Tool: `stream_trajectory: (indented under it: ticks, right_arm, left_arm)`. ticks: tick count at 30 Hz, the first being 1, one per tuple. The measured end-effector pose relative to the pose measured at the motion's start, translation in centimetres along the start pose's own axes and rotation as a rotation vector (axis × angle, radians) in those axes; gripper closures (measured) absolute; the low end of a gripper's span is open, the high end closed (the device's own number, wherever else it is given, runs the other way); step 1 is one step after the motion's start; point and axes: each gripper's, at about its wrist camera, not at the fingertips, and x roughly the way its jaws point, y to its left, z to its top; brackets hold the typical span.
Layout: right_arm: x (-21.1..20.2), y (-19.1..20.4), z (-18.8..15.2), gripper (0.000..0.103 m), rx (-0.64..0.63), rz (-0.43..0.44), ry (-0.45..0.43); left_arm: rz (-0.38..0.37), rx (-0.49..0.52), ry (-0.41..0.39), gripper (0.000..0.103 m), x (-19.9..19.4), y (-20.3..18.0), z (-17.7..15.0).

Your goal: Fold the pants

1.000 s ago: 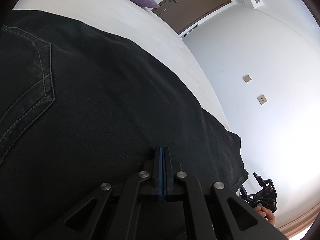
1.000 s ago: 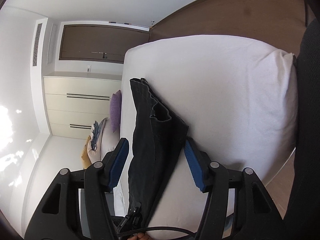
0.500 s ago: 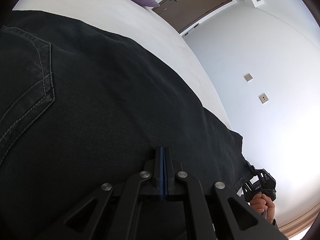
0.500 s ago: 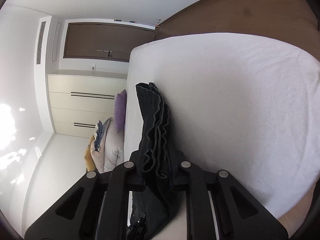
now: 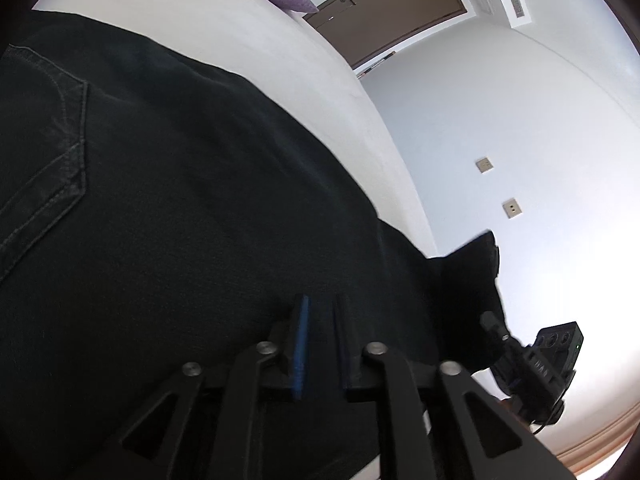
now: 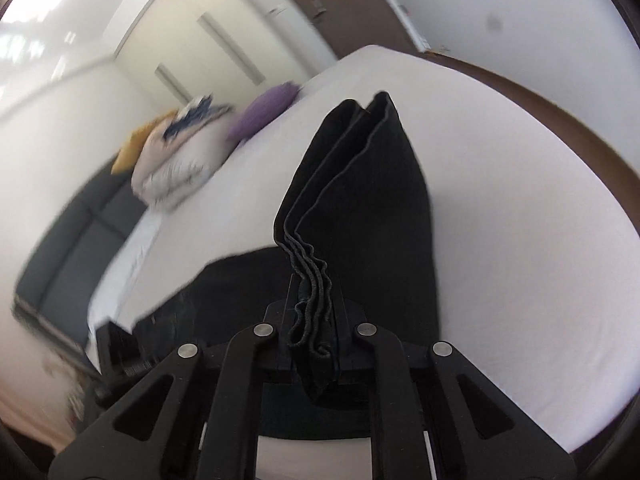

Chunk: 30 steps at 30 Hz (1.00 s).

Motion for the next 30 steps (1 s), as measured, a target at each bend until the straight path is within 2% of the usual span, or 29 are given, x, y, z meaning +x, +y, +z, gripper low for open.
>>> stream_trajectory:
  ticks: [1,2,3,4,5,6,9,17,18,20,21,22,24,30]
  right_arm:
    - [1.3,2.6,-0.9,0.094,-0.114,-0.011,0.039]
    - [2.5,4.6,-2.3,0.094,-0.204,-0.024,0.092]
    - [3.7,5.7,-3.6,0.094,-0.244,-0.020,0.142]
    - [5.0,6.2,-4.8,0.094,-0.245,-0.012,0.196]
    - [5.9,6.3,-5.8,0.093,-0.233,-0.012,0.237]
    - [6.3,6.4,-6.4,0.093,-0.237,-0.023,0.238]
    - [5.7,7.0,-6.7,0.094,-0.284,-0.029,0.203]
    - [4.0,9.6,-7.7,0.094,-0.395,-0.049,0.164]
    - [3.8,10.0,-7.8,0.094,-0.415,-0.050,0.162]
    - [4.0,11.2,-7.9,0.094,-0.452,-0.050,0.160]
    - [3.8,11.7,-8.1,0.094,-0.470,-0.052,0.158]
    - [3.5,12.0,-8.2,0.094,-0.485,-0.056,0.156]
    - [3.2,13.0,-8.5,0.094,-0.511,-0.057,0.159]
    - [3.1,16.6,-8.4,0.094,-0.607,-0.015,0.166]
  left_arm:
    - [-0.018,0.003,0.001,0.049,0.1,-0.7,0.1]
    - [-0.032,0.008,0.001,0.041,0.3,-1.4,0.1]
    - [-0.047,0.006,0.001,0.028,0.7,-2.1,0.2]
    - [-0.060,-0.002,0.004,0.021,1.1,-2.6,0.4]
    - [-0.071,-0.009,0.012,0.021,1.6,-2.9,0.5]
    - [-0.081,-0.019,0.025,0.021,2.2,-3.1,0.6]
    - [-0.046,-0.037,0.061,0.020,4.0,-3.4,1.1]
    - [-0.024,-0.055,0.149,0.016,7.0,-4.7,3.0]
    - [-0.018,-0.053,0.156,0.021,7.1,-4.5,3.3]
    - [-0.001,-0.054,0.187,0.055,7.4,-4.2,3.8]
    - [0.007,-0.056,0.204,0.080,7.6,-4.0,4.0]
    - [0.018,-0.051,0.212,0.088,7.5,-3.7,4.3]
    - [0.023,-0.032,0.211,0.093,6.8,-3.3,4.9]
    - [0.063,0.047,0.181,0.093,2.2,-2.0,7.1]
